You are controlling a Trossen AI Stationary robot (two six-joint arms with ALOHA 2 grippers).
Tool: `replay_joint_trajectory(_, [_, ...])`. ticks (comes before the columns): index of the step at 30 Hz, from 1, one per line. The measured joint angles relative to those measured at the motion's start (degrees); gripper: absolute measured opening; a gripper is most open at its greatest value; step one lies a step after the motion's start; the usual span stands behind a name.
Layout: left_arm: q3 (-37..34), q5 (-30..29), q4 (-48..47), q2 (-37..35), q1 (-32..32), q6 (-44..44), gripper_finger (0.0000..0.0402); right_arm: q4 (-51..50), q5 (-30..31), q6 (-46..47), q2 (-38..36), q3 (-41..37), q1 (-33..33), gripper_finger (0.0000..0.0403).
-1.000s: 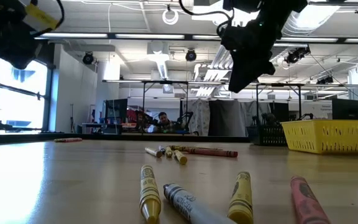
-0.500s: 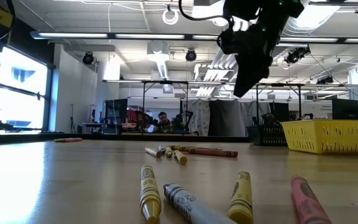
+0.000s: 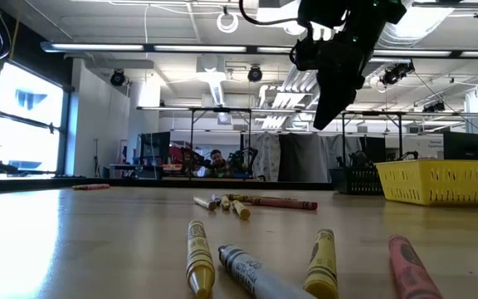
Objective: Sort crayons
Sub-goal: Put the yellow crayon into the black bin
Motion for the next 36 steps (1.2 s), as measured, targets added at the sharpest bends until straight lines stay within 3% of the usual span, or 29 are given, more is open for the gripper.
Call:
replay_joint_trajectory(6, [0.88, 1.17, -3.28, 0.92, 0.73, -0.33, 0.0082, -0.11, 0.00, -0.18, -0.02, 0.00, 0.00, 0.0078])
replay_joint_trajectory(13, [0.84, 1.97, -3.26, 0.89, 1.98, -0.38, 0.0008, -0.08, 0.00, -0.22, -0.04, 0.00, 0.00, 0.0078])
replay_joint_trajectory(19, [0.53, 2.17, -2.66, -1.39, 3.88, -0.17, 0.0005, -1.08, 0.20, 0.06, -0.09, 0.32, 0.00, 0.0078])
replay_joint_trajectory(25, [0.40, -7.36, -5.52, -7.63, 5.85, 1.29, 0.0003, -8.27, 0.20, 0.04, -1.60, 4.11, 0.00, 0.0078])
replay_joint_trajectory(28, [0.27, -15.86, -6.49, -11.16, 7.61, 3.88, 0.0002, -13.65, 0.20, 0.25, -2.95, 6.63, 0.00, 0.0078])
replay_joint_trajectory(33, [0.38, -31.76, -4.37, -17.06, 12.22, 13.09, 0.0001, -24.63, 4.67, 5.31, -8.06, 9.59, -0.01, 0.0078])
replay_joint_trajectory(36, [0.40, -36.83, -1.46, -19.93, 16.49, 20.60, 0.0001, -27.95, 7.55, 10.88, -13.42, 9.99, -0.33, 0.0078])
